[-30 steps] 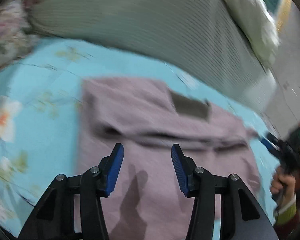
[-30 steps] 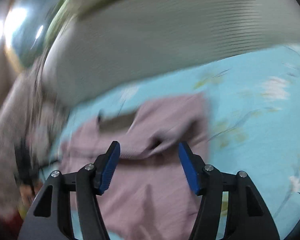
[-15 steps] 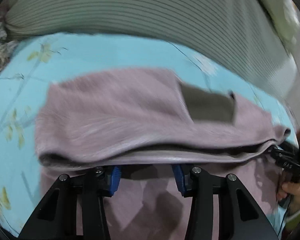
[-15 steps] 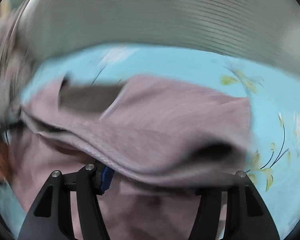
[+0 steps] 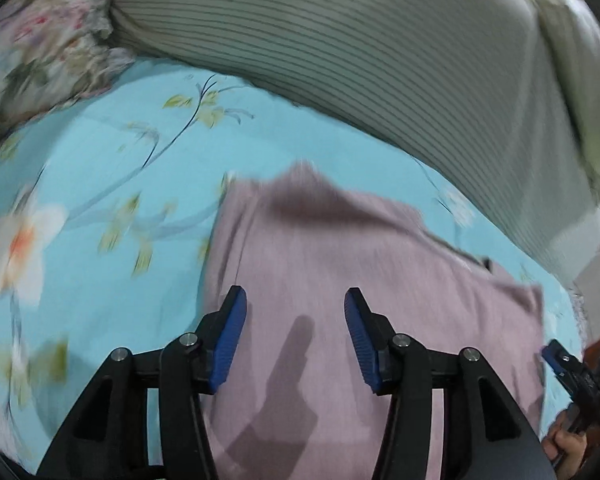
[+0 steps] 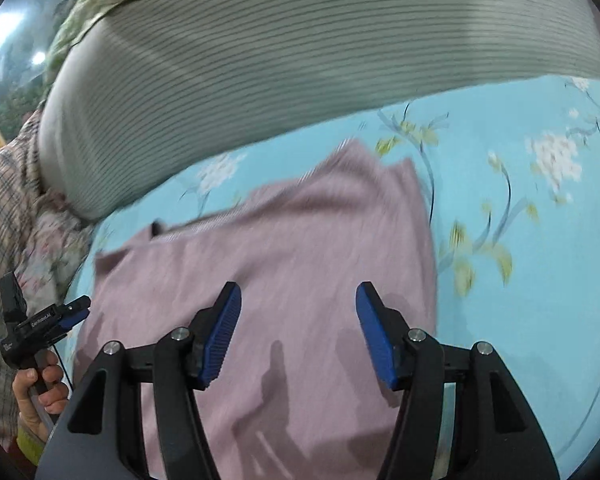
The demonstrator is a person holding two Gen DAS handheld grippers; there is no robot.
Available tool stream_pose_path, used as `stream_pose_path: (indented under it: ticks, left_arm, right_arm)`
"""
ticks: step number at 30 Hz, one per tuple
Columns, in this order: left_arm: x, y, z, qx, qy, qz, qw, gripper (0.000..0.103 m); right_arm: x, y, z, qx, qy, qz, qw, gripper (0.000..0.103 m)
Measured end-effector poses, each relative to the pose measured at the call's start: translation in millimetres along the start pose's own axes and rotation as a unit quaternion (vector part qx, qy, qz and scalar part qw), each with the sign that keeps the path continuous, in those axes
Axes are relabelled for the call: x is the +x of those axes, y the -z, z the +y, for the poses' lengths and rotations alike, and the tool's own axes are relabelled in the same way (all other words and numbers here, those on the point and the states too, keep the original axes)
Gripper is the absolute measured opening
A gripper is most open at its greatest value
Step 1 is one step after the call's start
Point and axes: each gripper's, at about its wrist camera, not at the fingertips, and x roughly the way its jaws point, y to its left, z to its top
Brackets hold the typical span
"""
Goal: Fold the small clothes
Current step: 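Open both tools and withdraw from the folded sweater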
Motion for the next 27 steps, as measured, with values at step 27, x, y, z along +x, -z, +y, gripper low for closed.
stream_pose_path:
  ticks: [27]
  left_arm:
    - [-76.1, 170.6, 40.3, -0.138, 0.120, 0.046, 0.9820, 0.061]
  right_arm:
    - [-57.6, 120.5, 46.8, 0.017, -0.087, 0.039, 0.995, 0.061]
